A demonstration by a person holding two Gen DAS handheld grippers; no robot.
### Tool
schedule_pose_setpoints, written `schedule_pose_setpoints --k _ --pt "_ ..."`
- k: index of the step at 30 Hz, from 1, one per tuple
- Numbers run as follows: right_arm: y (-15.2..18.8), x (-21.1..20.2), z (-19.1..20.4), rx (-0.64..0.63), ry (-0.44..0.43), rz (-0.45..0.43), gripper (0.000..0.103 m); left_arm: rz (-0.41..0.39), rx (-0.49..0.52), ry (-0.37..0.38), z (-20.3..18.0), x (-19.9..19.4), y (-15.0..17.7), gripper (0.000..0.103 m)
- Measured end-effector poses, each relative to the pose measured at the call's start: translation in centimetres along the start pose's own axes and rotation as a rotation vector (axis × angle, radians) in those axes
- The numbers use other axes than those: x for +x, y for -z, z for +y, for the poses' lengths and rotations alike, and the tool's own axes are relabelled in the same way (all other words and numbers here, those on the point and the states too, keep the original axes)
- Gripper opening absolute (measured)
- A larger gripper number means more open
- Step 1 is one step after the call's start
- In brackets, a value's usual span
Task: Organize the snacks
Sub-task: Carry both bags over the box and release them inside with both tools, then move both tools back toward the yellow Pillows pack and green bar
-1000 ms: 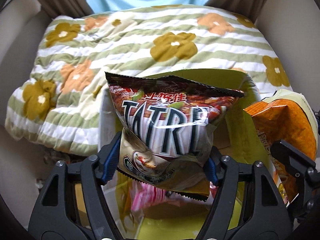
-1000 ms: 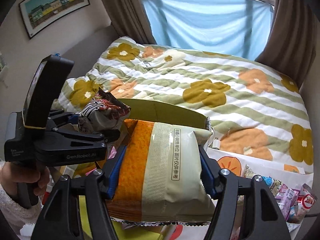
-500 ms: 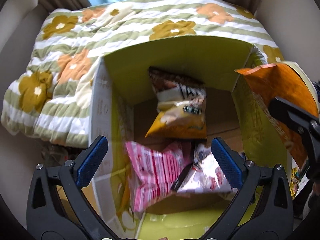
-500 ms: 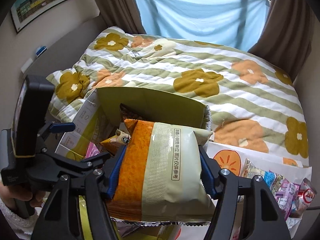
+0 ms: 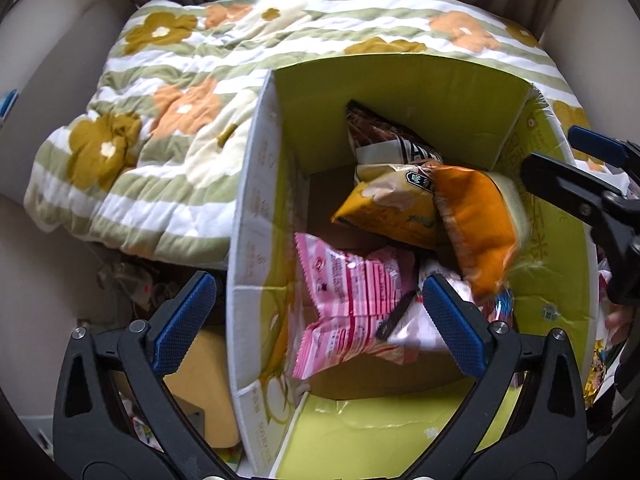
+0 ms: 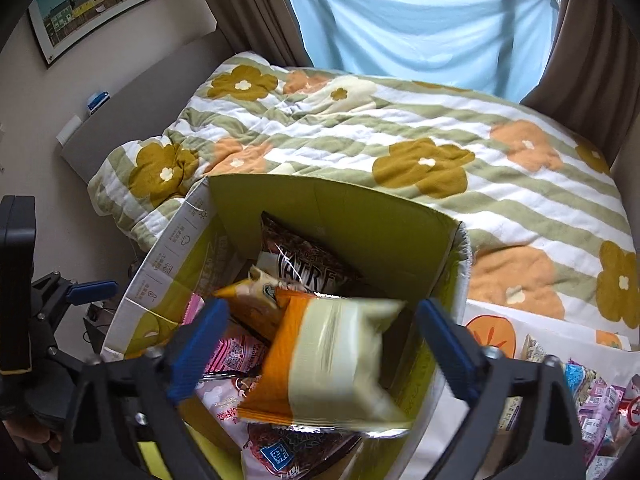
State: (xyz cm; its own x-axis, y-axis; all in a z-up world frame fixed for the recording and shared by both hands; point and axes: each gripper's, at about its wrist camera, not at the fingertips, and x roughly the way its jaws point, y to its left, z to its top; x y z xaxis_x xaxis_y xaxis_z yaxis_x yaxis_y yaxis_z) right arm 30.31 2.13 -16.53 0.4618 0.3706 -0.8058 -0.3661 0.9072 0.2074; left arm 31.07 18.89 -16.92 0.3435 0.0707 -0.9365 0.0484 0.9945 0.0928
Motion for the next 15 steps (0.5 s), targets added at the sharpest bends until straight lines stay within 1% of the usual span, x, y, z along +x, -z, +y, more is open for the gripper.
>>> schedule_pose_setpoints --k 3,7,10,15 --pt "0.8 -0.4 -0.1 0.004 -0.003 -0.007 0.101 0.003 -0.016 0.002 0.3 -0.1 0.7 0.102" --pt "1.8 -0.9 -0.2 0.002 -0.002 0.014 0.101 0.01 -0.03 0.014 0.3 -0.4 1.4 0.102" --pt "2.0 -1.6 -0.1 0.003 -0.004 0.016 0.101 -0.005 -0.024 0.009 0.3 -1.3 1.8 0.102" --pt "2.2 -3.5 0.5 0.012 -0.007 -0.007 0.101 -0.036 -0.017 0.021 0.3 -3.0 2.2 0.102"
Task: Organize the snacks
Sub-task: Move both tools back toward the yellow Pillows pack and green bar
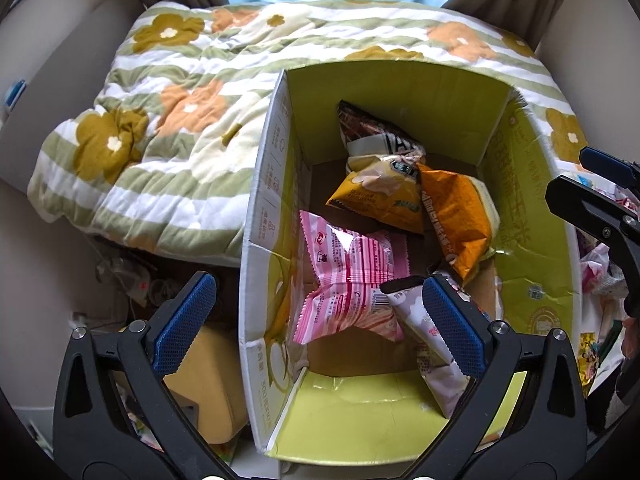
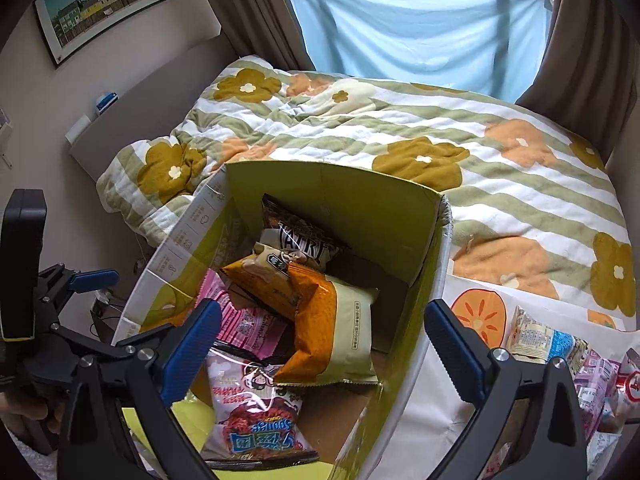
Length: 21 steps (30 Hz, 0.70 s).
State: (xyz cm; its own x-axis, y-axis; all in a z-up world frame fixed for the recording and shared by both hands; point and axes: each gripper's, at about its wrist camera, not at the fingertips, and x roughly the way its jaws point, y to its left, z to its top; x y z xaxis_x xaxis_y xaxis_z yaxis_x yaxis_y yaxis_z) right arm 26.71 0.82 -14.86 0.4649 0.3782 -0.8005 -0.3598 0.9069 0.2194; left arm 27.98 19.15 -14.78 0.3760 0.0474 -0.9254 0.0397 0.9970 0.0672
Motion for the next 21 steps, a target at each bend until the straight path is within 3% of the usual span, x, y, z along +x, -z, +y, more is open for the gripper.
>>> schedule_pose_setpoints --k 8,15,21 --pt "1.8 -3.8 -0.6 0.068 0.097 -0.067 0.101 -0.025 0.083 0.1 -2.4 -0.8 0.4 0.102" --pt "4.9 -9.8 -3.7 0.183 0.25 -0.107 0.101 -0.087 0.194 0.212 -8.0 -3.8 0.9 0.102" --pt "8.8 -15.3 -7.0 0.273 0.36 -0.118 0.101 -0.108 0.288 0.256 -13.9 -6.2 3.1 0.102"
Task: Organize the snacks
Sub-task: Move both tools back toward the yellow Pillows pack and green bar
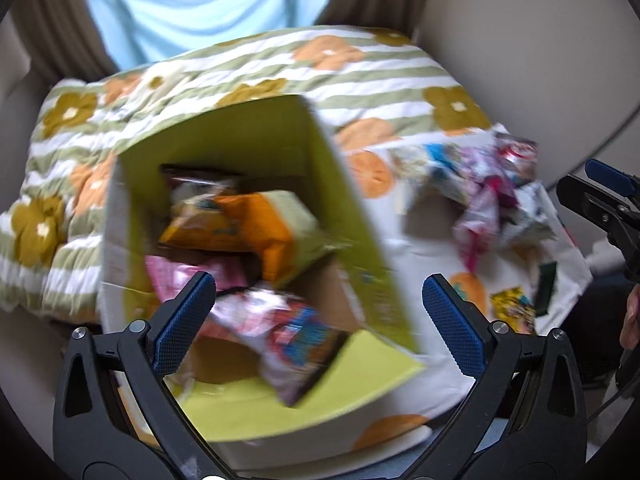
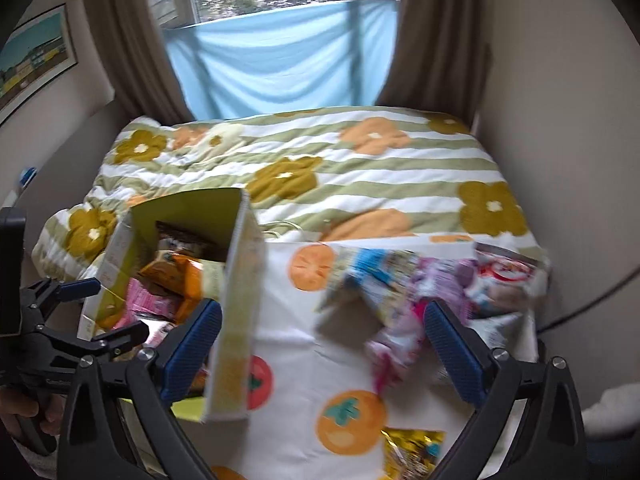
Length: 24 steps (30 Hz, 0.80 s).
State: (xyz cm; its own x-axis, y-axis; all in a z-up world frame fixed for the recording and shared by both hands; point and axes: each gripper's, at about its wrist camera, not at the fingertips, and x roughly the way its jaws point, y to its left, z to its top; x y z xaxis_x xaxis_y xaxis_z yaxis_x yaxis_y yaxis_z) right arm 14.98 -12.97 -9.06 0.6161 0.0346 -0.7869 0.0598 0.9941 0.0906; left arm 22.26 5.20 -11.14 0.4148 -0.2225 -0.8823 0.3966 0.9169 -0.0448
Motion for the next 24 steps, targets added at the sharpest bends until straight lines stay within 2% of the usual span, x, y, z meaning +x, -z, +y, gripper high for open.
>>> schedule_pose_setpoints --k 3,10,13,19,24 --pt "1.7 -1.1 -3.1 0.021 0.033 0.029 0.101 0.015 0.022 0.016 -3.8 0.1 1.1 0.102" --pt "6.0 -4.1 -9.6 0.082 0.063 0.026 0.101 0.099 0.027 0.077 -12.7 2.2 4.4 0.102" --pt "7.7 -4.8 -12.5 0.097 0.076 0.026 0.101 0.127 0.058 0.069 -16.9 3.2 6.0 0.102" --pt "11.6 -3.5 -16.6 0.103 0.05 0.097 0.101 0.17 0.033 0.083 -22.8 6.9 9.1 0.102" --pt "15.0 -0.9 -18.3 0.143 0.04 0.169 0.101 0.176 0.034 0.045 -25.2 9.9 10.6 0.102"
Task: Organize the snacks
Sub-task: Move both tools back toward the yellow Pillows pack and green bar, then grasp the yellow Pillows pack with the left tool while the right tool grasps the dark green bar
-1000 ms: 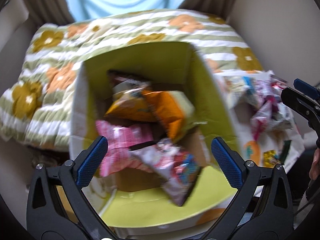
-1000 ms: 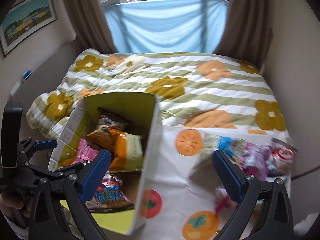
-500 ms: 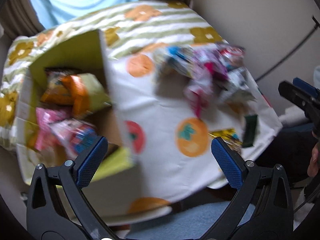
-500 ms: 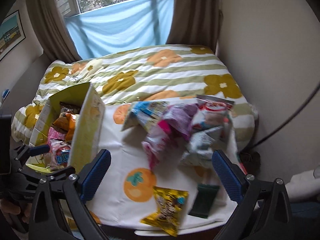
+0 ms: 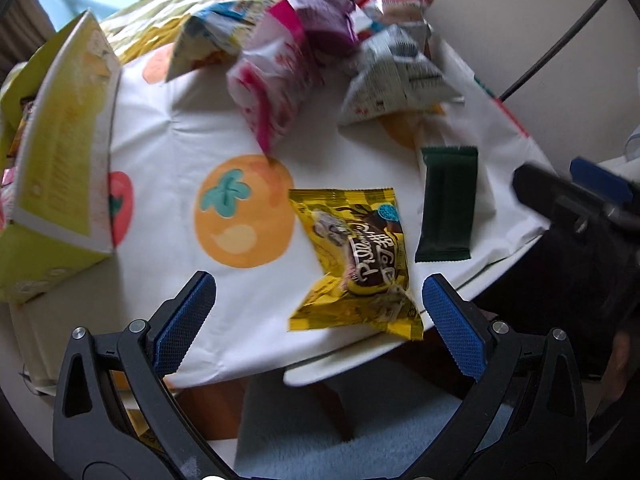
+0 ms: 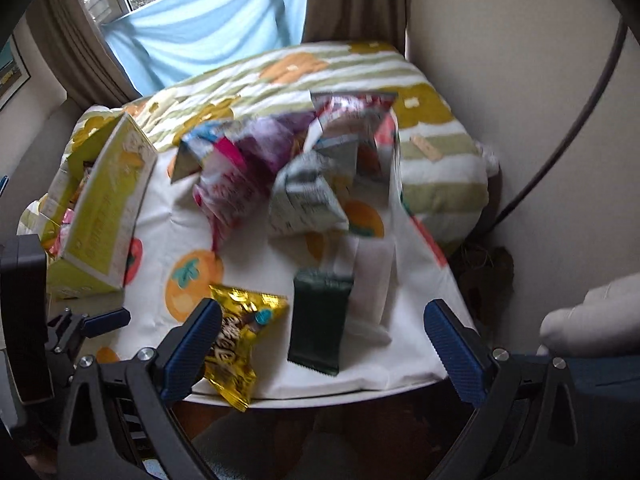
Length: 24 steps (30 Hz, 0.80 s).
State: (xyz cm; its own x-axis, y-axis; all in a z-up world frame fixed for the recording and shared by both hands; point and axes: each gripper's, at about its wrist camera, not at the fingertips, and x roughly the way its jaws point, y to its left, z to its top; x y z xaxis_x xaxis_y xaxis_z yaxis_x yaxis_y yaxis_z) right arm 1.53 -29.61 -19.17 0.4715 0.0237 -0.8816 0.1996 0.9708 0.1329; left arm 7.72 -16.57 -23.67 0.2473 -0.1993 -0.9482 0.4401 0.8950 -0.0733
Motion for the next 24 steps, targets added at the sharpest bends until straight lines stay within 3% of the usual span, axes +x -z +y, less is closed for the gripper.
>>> schedule_pose_setpoints --k 8,10,12,14,18,19,21,24 --pt "2.4 4.1 -1.2 0.082 0.016 0.03 0.1 0.023 -0.022 0.025 -0.6 4.7 -0.2 0.102" --pt "2.6 5.1 -1.1 0.091 0.029 0.042 0.1 0.032 -0.007 0.017 -0.5 5.5 -0.3 0.099" --pt "2.9 5.8 -1.1 0.111 0.026 0.052 0.098 0.055 0.004 0.029 -0.3 6.4 -0.4 0.085" --pt "3.2 6.6 -1.1 0.129 0.032 0.06 0.098 0.059 0.041 0.024 -0.4 6.6 -0.4 0.078" --pt "3.5 7.7 -0.6 0.136 0.069 0.072 0.098 0.07 0.084 0.036 -0.4 6.9 -0.9 0.077" --pt "3.6 7.8 -0.5 0.136 0.082 0.071 0.097 0.069 0.096 0.034 -0.3 6.9 -1.1 0.077" --pt "3.6 8.0 -0.4 0.137 0.098 0.071 0.084 0.068 0.108 0.032 0.2 7.0 -1.3 0.077" --pt "3.8 8.3 -0.1 0.142 0.12 0.08 0.082 0.07 0.117 0.029 1.2 6.9 -1.7 0.074"
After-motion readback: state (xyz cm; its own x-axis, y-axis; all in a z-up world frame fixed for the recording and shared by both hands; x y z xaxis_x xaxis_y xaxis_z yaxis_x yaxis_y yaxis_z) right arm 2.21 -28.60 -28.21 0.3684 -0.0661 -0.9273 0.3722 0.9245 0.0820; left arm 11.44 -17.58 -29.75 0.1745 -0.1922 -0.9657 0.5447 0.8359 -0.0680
